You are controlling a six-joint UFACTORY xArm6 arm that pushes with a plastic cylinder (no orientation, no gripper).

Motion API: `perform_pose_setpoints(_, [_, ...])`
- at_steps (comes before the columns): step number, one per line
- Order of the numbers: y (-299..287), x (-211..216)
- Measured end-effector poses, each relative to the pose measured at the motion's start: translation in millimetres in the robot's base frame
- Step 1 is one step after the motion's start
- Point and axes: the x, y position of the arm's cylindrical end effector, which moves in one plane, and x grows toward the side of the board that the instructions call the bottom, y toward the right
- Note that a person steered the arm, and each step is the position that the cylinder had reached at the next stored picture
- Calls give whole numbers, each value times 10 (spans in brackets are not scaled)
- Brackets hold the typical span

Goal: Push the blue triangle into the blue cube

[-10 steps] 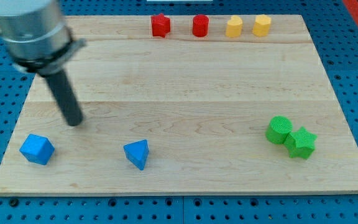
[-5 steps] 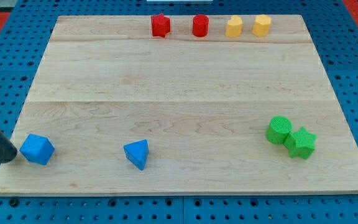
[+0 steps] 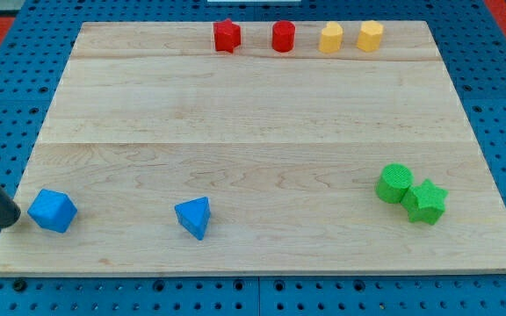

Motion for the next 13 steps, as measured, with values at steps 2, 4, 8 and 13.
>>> perform_pose_setpoints(2, [20, -72])
perform_pose_setpoints(4, [356, -102])
perform_pose_setpoints(8, [1933, 541])
perform_pose_setpoints(13, [2008, -349])
